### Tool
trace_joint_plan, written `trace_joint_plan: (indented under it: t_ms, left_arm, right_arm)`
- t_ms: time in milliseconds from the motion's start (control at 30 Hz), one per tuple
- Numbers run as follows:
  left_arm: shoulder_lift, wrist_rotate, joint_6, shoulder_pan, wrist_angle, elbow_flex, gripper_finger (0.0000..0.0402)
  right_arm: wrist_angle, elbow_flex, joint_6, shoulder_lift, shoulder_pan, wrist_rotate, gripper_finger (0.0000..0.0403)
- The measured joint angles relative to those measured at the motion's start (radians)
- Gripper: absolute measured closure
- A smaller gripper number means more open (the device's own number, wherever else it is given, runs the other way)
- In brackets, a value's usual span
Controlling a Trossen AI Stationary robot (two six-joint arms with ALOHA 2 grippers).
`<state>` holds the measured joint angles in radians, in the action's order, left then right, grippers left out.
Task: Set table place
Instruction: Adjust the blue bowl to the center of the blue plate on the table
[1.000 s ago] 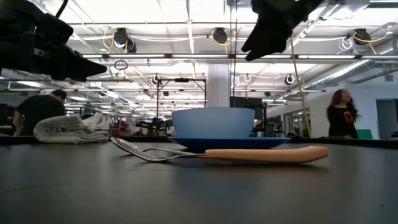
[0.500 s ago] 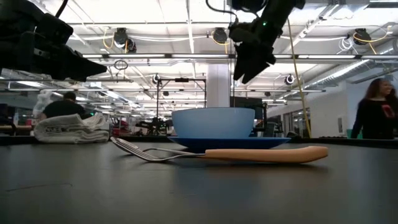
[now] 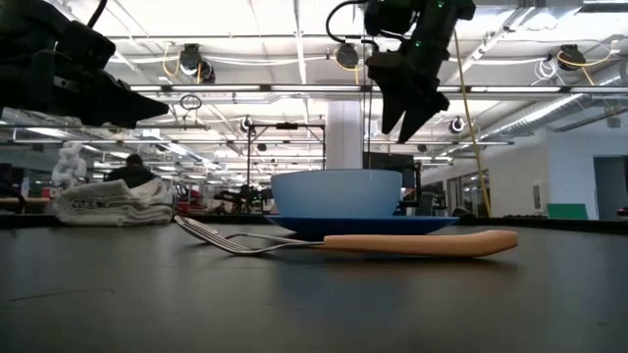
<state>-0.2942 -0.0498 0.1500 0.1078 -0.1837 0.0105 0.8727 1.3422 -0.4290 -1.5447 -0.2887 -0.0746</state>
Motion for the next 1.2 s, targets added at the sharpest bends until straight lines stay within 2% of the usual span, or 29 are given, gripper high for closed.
trace_joint_plan:
  t_ms: [167,633,967,1200]
  left_arm:
    - [0.000,0.000,0.005,0.000,0.000,0.000,0.0382]
    - [0.000,0.008,0.004,0.000,0.000,0.000,0.0382]
    - [0.000,0.008,0.002,0.000,0.000,0.000,0.0382]
    - [0.000,0.008,0.002,0.000,-0.002,0.000,0.0382]
  right_arm:
    - [-0.043,0.000,0.008,-0.020,0.033,0.000,0.0145]
    - [-0.080,0.000,0.045,-0.205,0.050,-0.002,0.0145]
    - [-0.079,-0.001,0.058,-0.257,0.057,-0.002,0.0145]
    - [-0.088,-0.001,0.077,-0.263,0.069,-0.002,0.0176]
